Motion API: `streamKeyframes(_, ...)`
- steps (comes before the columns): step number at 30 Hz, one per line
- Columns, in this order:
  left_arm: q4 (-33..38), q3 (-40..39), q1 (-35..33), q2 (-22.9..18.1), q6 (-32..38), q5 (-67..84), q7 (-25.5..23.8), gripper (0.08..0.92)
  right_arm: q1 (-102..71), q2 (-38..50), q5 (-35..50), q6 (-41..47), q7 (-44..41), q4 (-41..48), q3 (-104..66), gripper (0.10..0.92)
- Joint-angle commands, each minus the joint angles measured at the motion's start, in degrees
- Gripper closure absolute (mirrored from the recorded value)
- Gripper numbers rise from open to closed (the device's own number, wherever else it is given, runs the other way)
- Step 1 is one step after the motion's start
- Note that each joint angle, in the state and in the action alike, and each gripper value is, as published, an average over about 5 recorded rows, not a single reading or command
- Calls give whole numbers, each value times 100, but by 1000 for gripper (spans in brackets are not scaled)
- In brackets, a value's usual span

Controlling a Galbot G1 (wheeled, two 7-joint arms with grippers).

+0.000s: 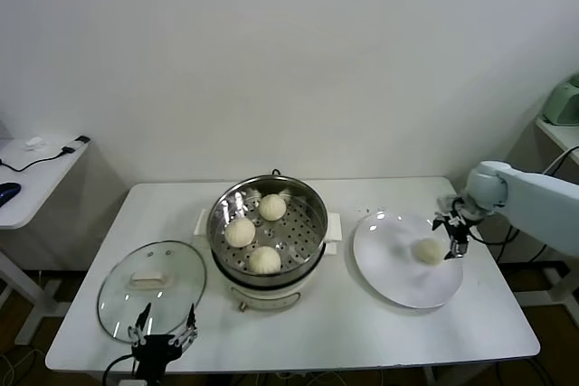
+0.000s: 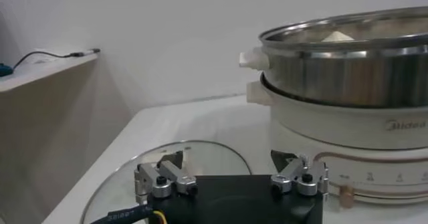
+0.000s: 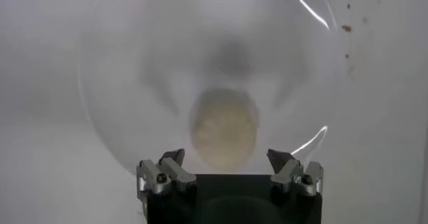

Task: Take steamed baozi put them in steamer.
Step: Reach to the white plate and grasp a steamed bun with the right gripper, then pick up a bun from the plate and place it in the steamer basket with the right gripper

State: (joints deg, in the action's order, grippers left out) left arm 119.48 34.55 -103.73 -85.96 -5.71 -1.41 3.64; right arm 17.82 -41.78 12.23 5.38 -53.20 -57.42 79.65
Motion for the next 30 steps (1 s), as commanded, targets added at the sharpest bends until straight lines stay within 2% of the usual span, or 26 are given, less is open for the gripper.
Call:
streamKeyframes(1,26,-5,-35,-14,-4,-22,1,177,-726,-197,-203,164,76,448,-673,203)
streamKeyframes(10,71,-11,-56,2,1,-27,5,177,-591,-261,-98,163,-28,421,-640,211)
streamKeyframes(17,120,-14,-79,5,-7,-25,11,177,-200,-192,50,138,-271,231,-339,366)
streamKeyframes(19,133,-27,-79,0,-10,-26,13,177,59,-159,175,144,-285,134,-217,386)
streamKeyframes(23,155,-55,-74,-3,-21,-31,11,177,1148,-144,869,176,-282,-290,465,404)
streamKeyframes(30,190,-62,-46,33,-54,-20,-5,177,3719,-657,2893,544,-106,-1490,2256,406)
